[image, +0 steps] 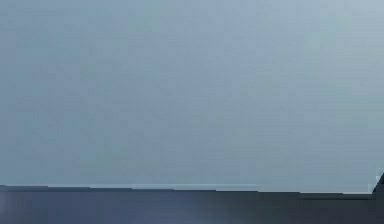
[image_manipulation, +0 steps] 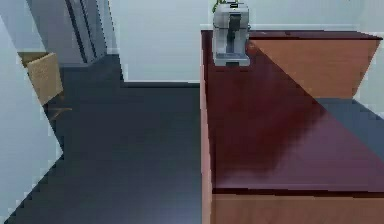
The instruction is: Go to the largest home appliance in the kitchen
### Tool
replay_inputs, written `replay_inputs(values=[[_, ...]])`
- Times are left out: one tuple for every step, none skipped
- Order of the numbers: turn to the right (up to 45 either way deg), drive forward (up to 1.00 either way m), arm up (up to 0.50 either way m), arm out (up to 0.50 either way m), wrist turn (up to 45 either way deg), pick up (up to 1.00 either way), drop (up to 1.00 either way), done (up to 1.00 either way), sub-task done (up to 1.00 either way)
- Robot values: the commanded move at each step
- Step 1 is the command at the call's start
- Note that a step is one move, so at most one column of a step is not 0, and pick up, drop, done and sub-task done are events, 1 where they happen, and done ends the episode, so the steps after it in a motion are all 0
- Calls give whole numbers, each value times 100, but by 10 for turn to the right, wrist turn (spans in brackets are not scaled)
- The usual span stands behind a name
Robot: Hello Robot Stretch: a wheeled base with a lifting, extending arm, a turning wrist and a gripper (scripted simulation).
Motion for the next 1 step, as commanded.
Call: replay_inputs(values=[[150,0,0,0,0,0,0,0,0]])
